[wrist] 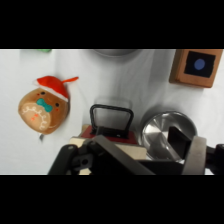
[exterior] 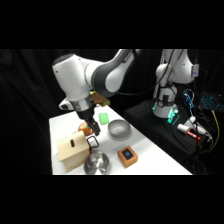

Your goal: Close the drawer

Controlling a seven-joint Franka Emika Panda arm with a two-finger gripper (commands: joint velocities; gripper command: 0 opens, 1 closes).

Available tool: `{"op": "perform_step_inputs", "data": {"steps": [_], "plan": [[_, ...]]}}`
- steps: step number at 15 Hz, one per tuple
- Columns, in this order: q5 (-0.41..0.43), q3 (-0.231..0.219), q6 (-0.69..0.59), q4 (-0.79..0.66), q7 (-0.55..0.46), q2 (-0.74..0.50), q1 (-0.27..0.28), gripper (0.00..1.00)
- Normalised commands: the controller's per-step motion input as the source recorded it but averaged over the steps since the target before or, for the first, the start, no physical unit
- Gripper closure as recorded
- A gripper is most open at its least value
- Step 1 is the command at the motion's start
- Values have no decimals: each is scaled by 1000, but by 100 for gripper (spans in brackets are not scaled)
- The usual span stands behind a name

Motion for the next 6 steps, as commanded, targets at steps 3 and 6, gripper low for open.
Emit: {"op": "perform_step_inputs", "data": {"steps": [3,6], "plan": [[-56,-10,-265,-252,126,-526,23,0],[-35,-5,-93,-244,123,-408,3,0]]}}
